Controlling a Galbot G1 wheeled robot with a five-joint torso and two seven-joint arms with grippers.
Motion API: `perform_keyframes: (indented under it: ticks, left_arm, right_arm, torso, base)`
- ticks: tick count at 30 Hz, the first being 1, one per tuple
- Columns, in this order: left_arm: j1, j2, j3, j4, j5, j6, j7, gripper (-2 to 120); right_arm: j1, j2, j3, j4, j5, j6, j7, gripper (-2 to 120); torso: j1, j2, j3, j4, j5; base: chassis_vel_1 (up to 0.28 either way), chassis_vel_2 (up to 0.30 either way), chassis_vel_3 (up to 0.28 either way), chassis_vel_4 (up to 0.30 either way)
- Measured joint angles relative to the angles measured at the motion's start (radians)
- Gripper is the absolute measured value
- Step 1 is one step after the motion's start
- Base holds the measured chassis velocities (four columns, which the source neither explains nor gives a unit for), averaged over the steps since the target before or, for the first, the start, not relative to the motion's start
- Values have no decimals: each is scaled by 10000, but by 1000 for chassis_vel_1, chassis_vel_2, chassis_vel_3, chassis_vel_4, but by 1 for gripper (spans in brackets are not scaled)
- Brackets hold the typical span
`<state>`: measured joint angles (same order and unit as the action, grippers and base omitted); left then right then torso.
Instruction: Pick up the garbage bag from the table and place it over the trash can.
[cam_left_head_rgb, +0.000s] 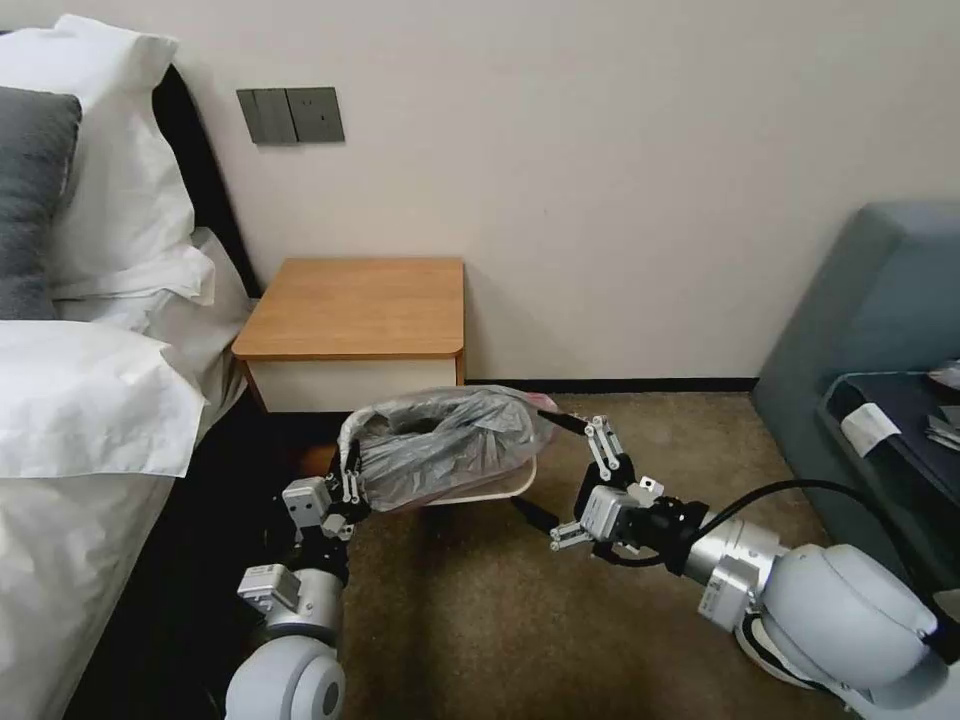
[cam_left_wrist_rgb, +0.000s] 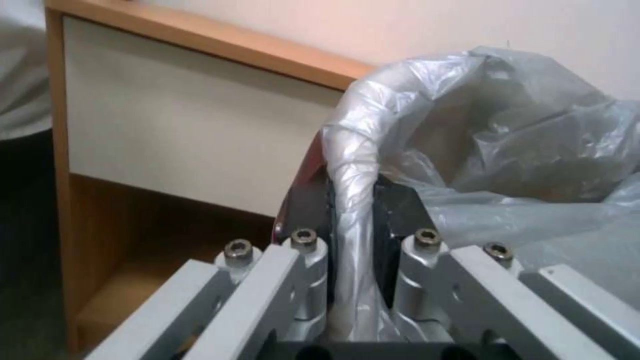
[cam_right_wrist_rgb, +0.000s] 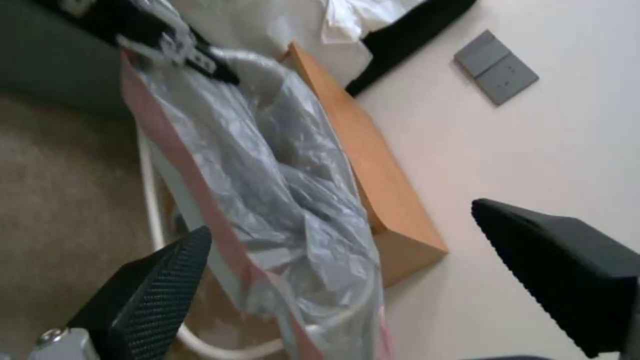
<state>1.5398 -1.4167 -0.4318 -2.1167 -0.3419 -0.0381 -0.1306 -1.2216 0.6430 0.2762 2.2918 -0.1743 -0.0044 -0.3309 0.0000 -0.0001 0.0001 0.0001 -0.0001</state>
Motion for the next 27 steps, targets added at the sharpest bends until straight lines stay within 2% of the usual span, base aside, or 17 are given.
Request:
perform_keyframes:
  ticks: [5,14,21,23,26,27]
  left_arm:
    - [-99,32,37,-42,30,39,22,7]
    - [-22,-1,69,-171,115,41,63,7]
    - [-1,-41,93,-209,176,35,77,7]
    - [-9,-40,95,-209,177,35,82,7]
    - [-27,-28,94,-209,180,35,90,7]
    - [-27,-28,94,-209,180,35,90,7]
  right_arm:
    - [641,42,-333,-632,-287,195,-355,100]
    - [1181,-7,-644,-907,-382,274,-649,100]
    - [1853,117,-1344,-1092,-376,239,-767,99]
    - [1954,142,-1472,-1136,-390,238,-784,97]
    - [2274,236,-1851,-1223,-411,236,-924,82]
    - [2274,236,-1851,-1223,-411,236,-924,82]
  torso:
    - [0,0,0,-1,1]
    - [0,0,-1,-1,0]
    - [0,0,-1,0,0]
    - [0,0,-1,0,0]
    - [0,0,-1,-1,0]
    - [0,0,-1,-1,0]
  base:
    - [0,0,0,0]
    - [0,0,0,0]
    - [0,0,0,0]
    - [0,0,0,0]
    - [0,0,0,0]
    - [0,0,0,0]
